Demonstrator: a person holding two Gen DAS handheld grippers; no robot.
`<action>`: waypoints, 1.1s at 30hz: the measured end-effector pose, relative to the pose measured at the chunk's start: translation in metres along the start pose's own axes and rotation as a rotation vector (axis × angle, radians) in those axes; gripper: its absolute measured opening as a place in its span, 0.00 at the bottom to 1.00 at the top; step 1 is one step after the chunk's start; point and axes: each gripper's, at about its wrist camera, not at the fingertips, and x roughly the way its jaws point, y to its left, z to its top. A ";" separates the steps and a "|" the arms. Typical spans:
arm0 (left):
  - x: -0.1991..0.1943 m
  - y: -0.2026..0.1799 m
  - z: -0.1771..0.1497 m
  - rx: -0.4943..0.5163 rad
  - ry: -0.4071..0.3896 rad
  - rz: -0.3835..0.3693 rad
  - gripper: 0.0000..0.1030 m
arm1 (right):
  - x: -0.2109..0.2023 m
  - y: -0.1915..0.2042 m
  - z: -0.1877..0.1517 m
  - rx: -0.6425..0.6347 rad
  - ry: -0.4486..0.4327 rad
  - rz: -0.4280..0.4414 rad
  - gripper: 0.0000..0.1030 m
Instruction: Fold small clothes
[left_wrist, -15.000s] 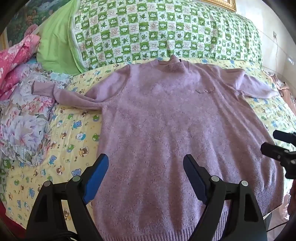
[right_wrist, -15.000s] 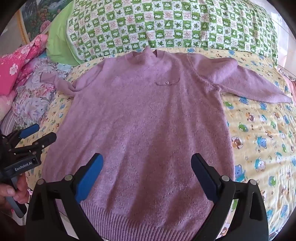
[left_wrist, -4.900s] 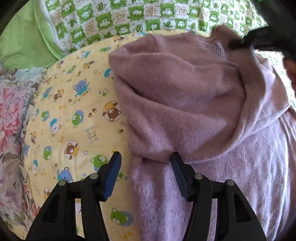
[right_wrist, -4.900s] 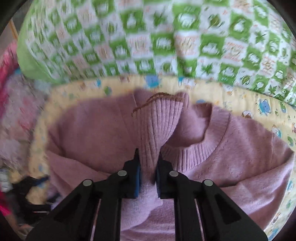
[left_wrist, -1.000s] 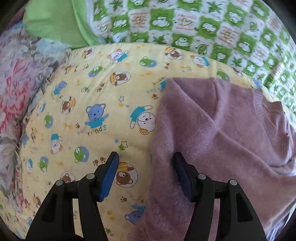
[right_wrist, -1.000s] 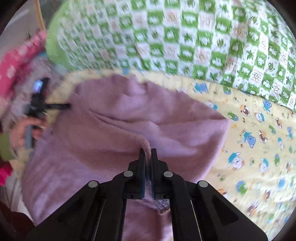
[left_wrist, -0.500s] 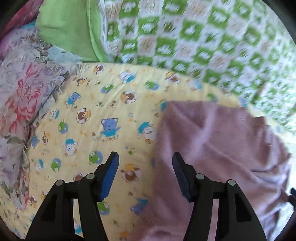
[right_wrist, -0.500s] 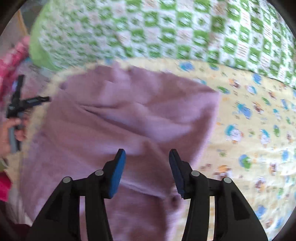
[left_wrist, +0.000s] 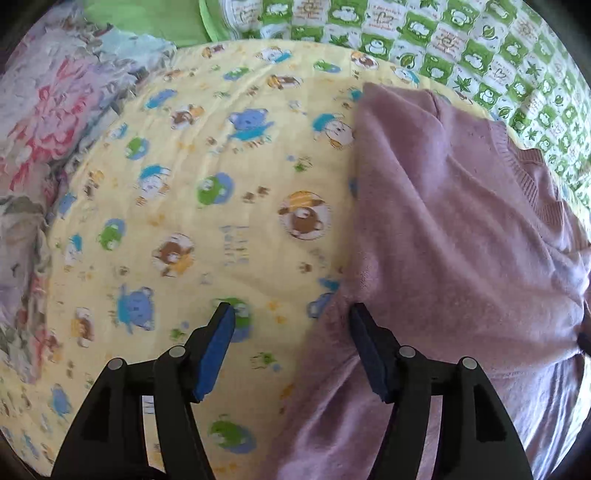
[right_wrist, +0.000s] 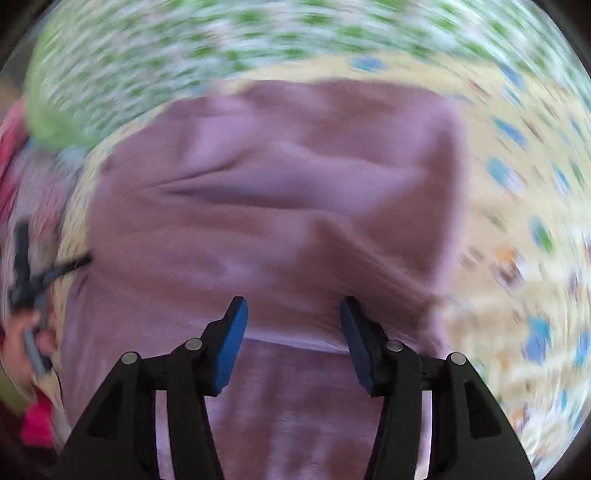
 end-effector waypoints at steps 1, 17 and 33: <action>-0.003 0.002 0.000 0.012 -0.003 0.031 0.62 | -0.007 -0.003 -0.002 0.029 -0.014 0.011 0.52; -0.073 0.034 -0.118 0.052 0.089 -0.080 0.66 | -0.099 0.004 -0.115 0.103 -0.097 -0.028 0.64; -0.122 0.034 -0.260 0.163 0.150 -0.218 0.72 | -0.144 0.003 -0.248 0.120 -0.031 -0.013 0.64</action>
